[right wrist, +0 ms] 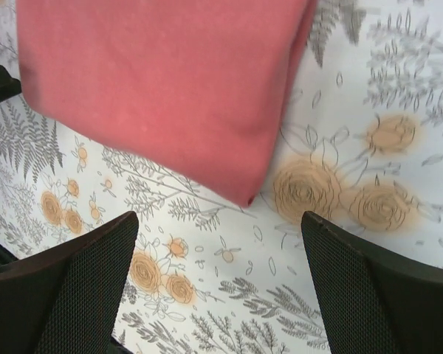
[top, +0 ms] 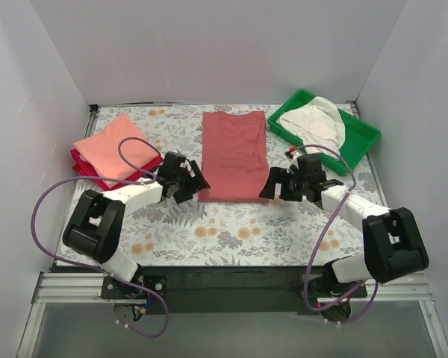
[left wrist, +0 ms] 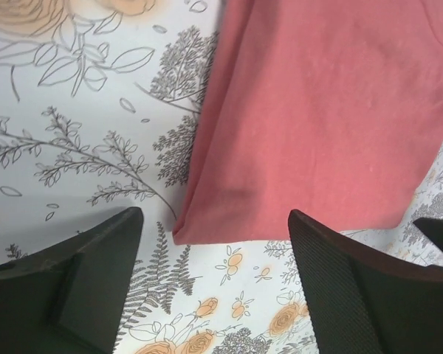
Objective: Fold and stack the t-shirts
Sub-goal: Fold the tshirt
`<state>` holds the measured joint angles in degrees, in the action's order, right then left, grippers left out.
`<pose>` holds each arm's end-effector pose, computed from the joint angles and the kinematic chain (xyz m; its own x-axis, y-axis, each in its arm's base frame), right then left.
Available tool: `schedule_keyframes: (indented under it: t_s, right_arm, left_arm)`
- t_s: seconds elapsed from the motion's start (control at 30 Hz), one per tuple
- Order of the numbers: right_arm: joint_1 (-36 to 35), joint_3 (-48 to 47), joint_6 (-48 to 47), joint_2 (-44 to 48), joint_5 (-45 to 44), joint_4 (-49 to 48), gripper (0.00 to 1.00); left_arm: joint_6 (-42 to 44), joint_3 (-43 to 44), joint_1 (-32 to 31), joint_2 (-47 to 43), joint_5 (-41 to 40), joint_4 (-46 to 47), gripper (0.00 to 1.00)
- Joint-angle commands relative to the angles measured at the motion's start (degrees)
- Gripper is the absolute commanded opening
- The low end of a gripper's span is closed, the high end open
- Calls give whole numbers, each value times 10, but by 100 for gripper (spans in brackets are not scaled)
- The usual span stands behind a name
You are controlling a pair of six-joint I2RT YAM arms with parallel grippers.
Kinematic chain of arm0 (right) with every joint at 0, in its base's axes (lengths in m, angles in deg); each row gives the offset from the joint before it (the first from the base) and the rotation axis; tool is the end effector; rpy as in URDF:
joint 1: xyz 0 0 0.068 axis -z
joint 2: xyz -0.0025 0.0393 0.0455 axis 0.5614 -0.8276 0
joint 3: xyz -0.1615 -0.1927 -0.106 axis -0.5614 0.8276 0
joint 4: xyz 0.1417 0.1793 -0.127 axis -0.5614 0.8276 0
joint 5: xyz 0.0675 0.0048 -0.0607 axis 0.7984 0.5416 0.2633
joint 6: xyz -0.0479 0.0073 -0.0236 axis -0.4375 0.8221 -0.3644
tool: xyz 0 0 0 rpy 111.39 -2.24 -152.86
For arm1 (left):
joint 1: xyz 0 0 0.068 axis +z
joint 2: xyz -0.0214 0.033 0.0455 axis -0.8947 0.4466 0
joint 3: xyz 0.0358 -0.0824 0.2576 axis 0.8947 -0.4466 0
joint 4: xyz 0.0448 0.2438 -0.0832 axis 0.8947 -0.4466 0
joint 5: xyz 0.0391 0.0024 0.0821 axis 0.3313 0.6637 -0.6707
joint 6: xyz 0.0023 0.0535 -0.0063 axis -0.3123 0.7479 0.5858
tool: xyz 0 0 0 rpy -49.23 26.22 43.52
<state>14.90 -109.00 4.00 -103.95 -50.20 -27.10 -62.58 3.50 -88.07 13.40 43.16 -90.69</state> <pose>0.2637 0.1035 0.1934 -0.7923 0.1150 -0.5992 -0.2355 0.8483 0.4743 0.2806 -0.1322 0.1675 -0.5222 -0.8525 0.0248 -0.6836 0.4010 -0.6099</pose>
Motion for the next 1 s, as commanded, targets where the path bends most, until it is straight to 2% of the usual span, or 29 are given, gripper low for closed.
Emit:
schedule_keyframes:
  t_s: [0.0, 0.07, 0.17, 0.2, 0.3, 0.33, 0.4, 0.47, 0.63, 0.8, 0.93, 0.97]
  right_arm:
    - [-2, 27, 30, 33, 5, -30, 96]
    - [-1, 40, 36, 36, 1, -45, 96]
    - [-1, 47, 46, 38, -8, -46, 96]
    - [-2, 49, 47, 37, -11, -46, 96]
    - [-1, 51, 51, 37, -16, -46, 95]
    - [-1, 52, 52, 37, -18, -46, 95]
    - [-1, 52, 55, 36, -23, -47, 94]
    - [-1, 53, 57, 34, -24, -47, 93]
    - [-2, 45, 67, 18, -22, -46, 89]
    - [-1, 32, 73, -16, -20, -47, 77]
    - [-2, 19, 69, -48, -12, -56, 61]
    - [-1, 17, 69, -59, -7, -60, 55]
  left_arm:
    - [-15, -22, -2, -30, 11, 21, 76]
    - [-19, -36, -2, -27, 14, 27, 70]
    - [-22, -41, -2, -16, 15, 27, 56]
    - [-23, -43, -2, -15, 17, 29, 48]
    - [-25, -49, -2, -5, 18, 32, 37]
    - [-25, -49, -2, -3, 21, 31, 28]
    - [-24, -49, -2, 2, 24, 33, 21]
    - [-23, -49, -2, 6, 27, 33, 1]
    - [-24, -63, -3, -4, 25, 34, 0]
    - [-29, -79, -2, -16, 8, 34, 0]
    - [-30, -82, -2, -12, 12, 36, 0]
    - [-31, -82, -3, -10, 13, 37, 0]
